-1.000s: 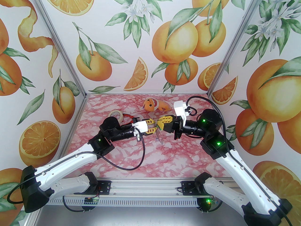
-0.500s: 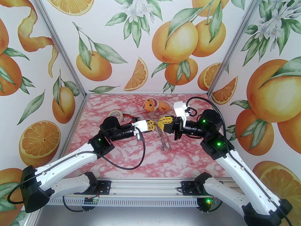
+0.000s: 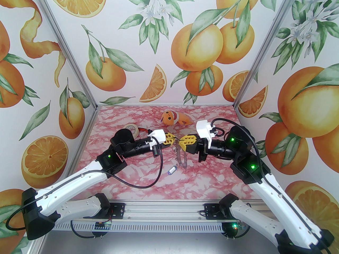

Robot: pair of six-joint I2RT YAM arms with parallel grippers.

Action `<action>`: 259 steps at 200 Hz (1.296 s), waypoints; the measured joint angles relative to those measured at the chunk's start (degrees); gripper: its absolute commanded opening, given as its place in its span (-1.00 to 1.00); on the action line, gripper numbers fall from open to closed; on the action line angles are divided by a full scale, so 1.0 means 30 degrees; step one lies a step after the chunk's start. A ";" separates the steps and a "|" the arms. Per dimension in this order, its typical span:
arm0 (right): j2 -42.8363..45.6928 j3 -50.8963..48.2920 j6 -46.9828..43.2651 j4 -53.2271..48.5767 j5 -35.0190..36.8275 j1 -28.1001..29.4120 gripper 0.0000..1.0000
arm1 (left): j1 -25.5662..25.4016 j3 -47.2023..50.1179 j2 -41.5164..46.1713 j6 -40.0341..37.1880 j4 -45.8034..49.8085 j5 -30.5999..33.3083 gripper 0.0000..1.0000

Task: Remove the keys from the keyring

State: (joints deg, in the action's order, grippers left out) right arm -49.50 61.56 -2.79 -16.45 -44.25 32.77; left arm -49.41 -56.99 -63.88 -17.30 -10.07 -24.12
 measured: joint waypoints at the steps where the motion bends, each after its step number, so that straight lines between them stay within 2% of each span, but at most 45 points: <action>1: 0.0000 0.0036 -0.0080 -0.0044 0.0066 0.0051 -1.00 | -0.0007 -0.0029 0.0000 0.0007 0.0029 0.0000 -1.00; 61: -0.0612 0.1224 -0.2586 -0.1974 0.2033 0.1384 -1.00 | -0.0364 -0.0852 -0.0262 0.0124 0.1486 0.0197 -1.00; 121: -0.1151 0.2324 -0.5085 -0.4153 0.2943 0.1574 -1.00 | -0.0663 -0.1035 -0.0270 0.0146 0.2193 0.0342 -1.00; 151: -0.1253 0.2703 -0.6186 -0.5151 0.3650 0.1698 -1.00 | -0.1056 -0.1035 -0.0270 0.0066 0.2499 0.1137 -1.00; 165: -0.1217 0.2703 -0.6222 -0.5173 0.3883 0.1712 -0.90 | -0.1217 -0.1035 -0.0270 -0.0087 0.2528 0.1610 -1.00; 175: -0.1209 0.2703 -0.6171 -0.5173 0.4080 0.1719 -0.71 | -0.1311 -0.1035 -0.0270 -0.0233 0.2528 0.1974 -1.00; 189: -0.1100 0.2703 -0.5909 -0.5180 0.4546 0.1727 -0.60 | -0.1464 -0.1035 -0.0270 -0.0401 0.2499 0.2426 -1.00; 199: -0.0911 0.2688 -0.5748 -0.5180 0.4940 0.1734 -0.41 | -0.1552 -0.1035 -0.0270 -0.0532 0.2419 0.2790 -1.00; 218: -0.0277 0.2535 -0.5246 -0.5093 0.5865 0.1727 -0.39 | -0.1676 -0.1035 -0.0270 -0.0867 0.2208 0.3497 -1.00; 229: 0.0080 0.2463 -0.4903 -0.4954 0.6368 0.1727 -0.26 | -0.1727 -0.1035 -0.0270 -0.0940 0.2098 0.3876 -1.00; 247: 0.0291 0.2455 -0.4102 -0.4503 0.6980 0.1727 -0.29 | -0.1872 -0.1035 -0.0270 -0.1297 0.1931 0.4430 -1.00; 259: 0.0226 0.2455 -0.3643 -0.4262 0.7133 0.1727 -0.22 | -0.1989 -0.1035 -0.0277 -0.1443 0.1843 0.4809 -1.00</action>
State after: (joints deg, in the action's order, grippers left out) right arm -48.82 68.93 -13.72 -29.23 -22.85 37.95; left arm -55.37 -60.10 -64.71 -21.63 -4.54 -9.69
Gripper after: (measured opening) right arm 0.357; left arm 0.044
